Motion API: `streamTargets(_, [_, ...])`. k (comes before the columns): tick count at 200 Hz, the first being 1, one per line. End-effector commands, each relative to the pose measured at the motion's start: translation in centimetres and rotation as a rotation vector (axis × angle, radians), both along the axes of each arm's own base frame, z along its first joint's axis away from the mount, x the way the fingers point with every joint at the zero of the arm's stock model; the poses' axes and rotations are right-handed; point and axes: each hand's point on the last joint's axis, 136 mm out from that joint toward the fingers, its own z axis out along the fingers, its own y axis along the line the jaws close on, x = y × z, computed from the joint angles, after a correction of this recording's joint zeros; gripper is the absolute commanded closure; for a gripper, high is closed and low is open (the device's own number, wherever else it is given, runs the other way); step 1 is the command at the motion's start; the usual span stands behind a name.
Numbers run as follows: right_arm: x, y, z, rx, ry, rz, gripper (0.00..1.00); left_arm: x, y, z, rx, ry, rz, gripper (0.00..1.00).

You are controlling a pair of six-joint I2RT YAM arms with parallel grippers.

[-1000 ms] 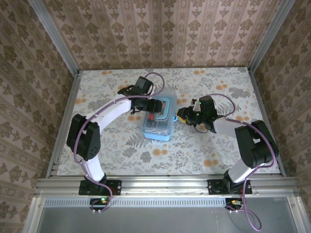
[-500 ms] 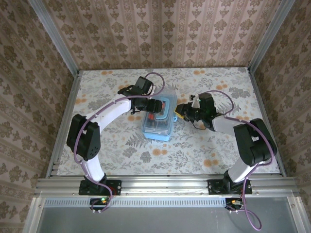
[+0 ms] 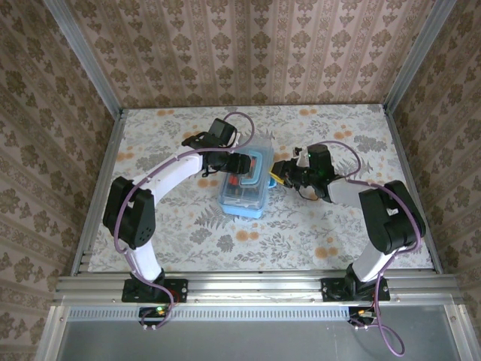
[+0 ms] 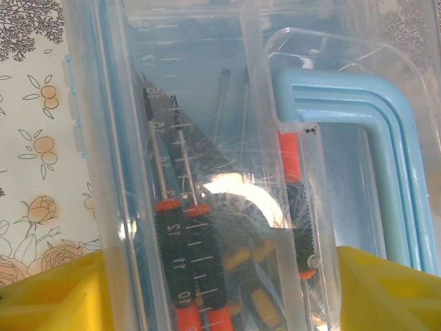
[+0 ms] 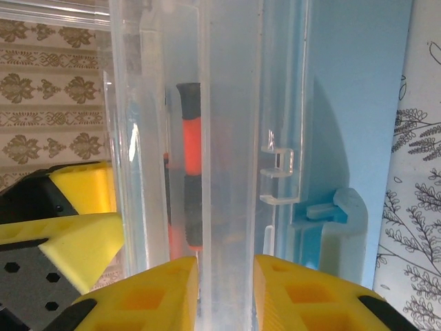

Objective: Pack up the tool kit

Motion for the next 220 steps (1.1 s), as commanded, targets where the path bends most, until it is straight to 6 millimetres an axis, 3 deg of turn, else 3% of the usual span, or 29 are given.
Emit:
streamTargets(1, [0.7,-0.5,4.6,0.024,-0.090,0.011,0.70,-2.7,3.0,-6.9,0.175,0.188,0.017,0.52])
streamTargets(29, [0.9,-1.7,6.5,0.004,-0.124,-0.004,0.70,-2.8,2.9,-7.0,0.172,0.191,0.016,0.52])
streamTargets(46, [0.9,-3.2,6.3,-0.027,-0.121,-0.036,0.69,-2.7,2.9,-6.9,0.166,0.190,0.017,0.53])
streamTargets(63, [0.8,-5.3,4.5,-0.052,-0.080,-0.095,0.69,-2.7,2.7,-6.8,0.145,0.196,0.016,0.54])
streamTargets(91, [0.2,-8.0,-0.4,-0.099,0.040,-0.164,0.75,-2.6,2.7,-6.8,0.126,0.201,0.019,0.56])
streamTargets(120, [0.0,-6.7,-3.4,-0.081,0.091,-0.123,0.80,-2.7,2.7,-6.8,0.120,0.203,0.014,0.56])
streamTargets(153, [0.1,-4.0,-5.0,-0.099,0.111,-0.060,0.81,-2.8,2.7,-6.8,0.116,0.203,0.014,0.56])
streamTargets(177, [0.2,-2.1,-5.3,-0.105,0.110,-0.018,0.80,-2.8,2.6,-6.8,0.111,0.202,0.012,0.56])
streamTargets(220, [0.4,-1.1,-5.0,-0.058,0.084,0.006,0.75,-2.7,2.6,-6.7,0.114,0.202,0.011,0.56])
